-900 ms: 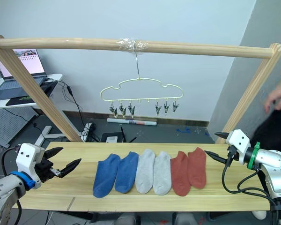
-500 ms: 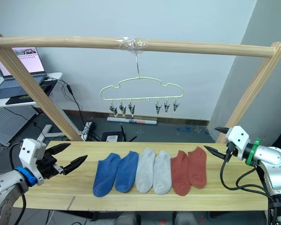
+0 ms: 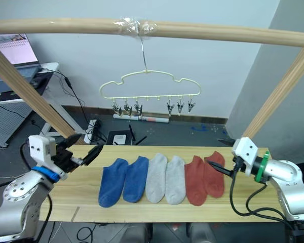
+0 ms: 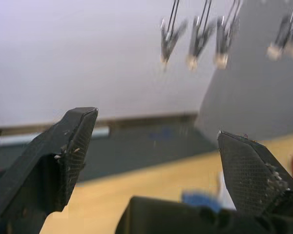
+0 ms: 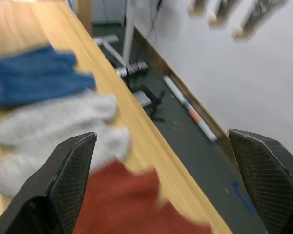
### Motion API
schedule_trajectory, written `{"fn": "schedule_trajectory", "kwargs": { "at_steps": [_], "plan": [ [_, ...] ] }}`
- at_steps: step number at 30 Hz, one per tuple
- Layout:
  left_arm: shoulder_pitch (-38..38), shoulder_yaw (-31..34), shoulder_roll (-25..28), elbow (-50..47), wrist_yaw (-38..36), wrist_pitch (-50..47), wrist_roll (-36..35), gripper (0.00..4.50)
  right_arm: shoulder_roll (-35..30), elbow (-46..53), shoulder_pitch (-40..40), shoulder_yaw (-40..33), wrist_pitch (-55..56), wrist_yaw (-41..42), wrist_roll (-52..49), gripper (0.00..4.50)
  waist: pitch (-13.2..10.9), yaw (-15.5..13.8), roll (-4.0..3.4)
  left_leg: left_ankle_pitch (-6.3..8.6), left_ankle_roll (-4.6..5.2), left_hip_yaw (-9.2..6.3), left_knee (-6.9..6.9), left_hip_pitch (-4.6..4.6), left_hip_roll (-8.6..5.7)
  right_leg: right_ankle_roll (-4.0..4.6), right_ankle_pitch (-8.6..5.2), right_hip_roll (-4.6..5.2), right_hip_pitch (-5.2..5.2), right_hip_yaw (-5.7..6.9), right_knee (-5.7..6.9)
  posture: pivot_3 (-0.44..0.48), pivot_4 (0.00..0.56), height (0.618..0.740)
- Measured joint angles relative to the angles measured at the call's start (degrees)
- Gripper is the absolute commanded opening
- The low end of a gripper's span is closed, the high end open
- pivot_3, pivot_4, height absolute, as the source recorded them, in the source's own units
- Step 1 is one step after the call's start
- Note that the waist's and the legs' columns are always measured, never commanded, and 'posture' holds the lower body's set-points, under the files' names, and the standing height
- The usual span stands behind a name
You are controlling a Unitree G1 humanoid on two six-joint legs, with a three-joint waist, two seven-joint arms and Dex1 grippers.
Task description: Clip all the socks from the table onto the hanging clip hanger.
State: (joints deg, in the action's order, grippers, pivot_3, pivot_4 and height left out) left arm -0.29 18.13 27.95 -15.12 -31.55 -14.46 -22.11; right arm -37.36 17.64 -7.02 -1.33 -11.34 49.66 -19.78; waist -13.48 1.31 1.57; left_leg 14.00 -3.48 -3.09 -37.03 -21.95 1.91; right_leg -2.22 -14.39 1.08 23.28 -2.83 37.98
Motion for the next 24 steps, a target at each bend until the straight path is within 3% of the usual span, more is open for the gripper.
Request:
{"fn": "schedule_trajectory", "kwargs": {
  "at_steps": [6, 10, 13, 17, 24],
  "plan": [
    [-5.41, -2.41, -4.73, 0.49, 6.34, 3.74, 3.69, 4.48, 6.11, 4.89, -11.68, 2.78, -12.21, -8.55, -1.85, 4.5, -1.62, 1.05, 0.18, 0.0, -0.01, -0.07, 0.04, -0.23, -0.01, -0.32, 0.19, 0.0, 0.21, 0.06, -0.02, -0.07, 0.305, 0.721],
    [-8.28, -2.51, -5.82, 2.68, 9.12, 5.39, 5.5, 4.48, 7.46, 4.88, -15.22, 2.81, -15.84, -10.39, -2.14, 4.5, -2.04, 1.0, 0.13, 0.0, -0.01, -0.2, 0.03, -0.89, -0.08, -0.21, 0.26, 0.05, 0.73, 0.17, -0.01, -0.081, 0.319, 0.721],
    [-9.56, -2.69, -6.23, 4.12, 9.77, 7.19, 6.34, 3.91, 7.93, 4.88, -16.34, 2.8, -17.15, -10.93, -2.38, 4.5, -2.69, 1.03, 0.15, 0.0, -0.01, -0.2, 0.02, -0.99, -0.12, -0.1, 0.34, 0.1, 0.82, 0.18, 0.01, -0.083, 0.323, 0.721],
    [-11.43, -3.36, -6.87, 6.01, 9.69, 8.74, 6.76, 2.68, 8.39, 4.9, -16.47, 2.79, -18.27, -10.96, -3.04, 4.5, -3.19, 1.08, 0.13, 0.0, -0.01, -0.22, 0.04, -1.0, -0.12, -0.11, 0.33, 0.1, 0.84, 0.23, 0.01, -0.086, 0.325, 0.721],
    [-15.68, -4.13, -8.0, 10.58, 11.27, 10.72, 7.6, 2.68, 9.95, 6.19, -17.85, 2.76, -20.81, -12.23, -4.75, 4.5, -3.88, 1.77, 0.18, 0.0, -0.01, -0.22, 0.02, -1.0, -0.11, -0.35, 0.21, 0.09, 0.84, 0.21, 0.02, -0.089, 0.326, 0.721]
  ]
}}
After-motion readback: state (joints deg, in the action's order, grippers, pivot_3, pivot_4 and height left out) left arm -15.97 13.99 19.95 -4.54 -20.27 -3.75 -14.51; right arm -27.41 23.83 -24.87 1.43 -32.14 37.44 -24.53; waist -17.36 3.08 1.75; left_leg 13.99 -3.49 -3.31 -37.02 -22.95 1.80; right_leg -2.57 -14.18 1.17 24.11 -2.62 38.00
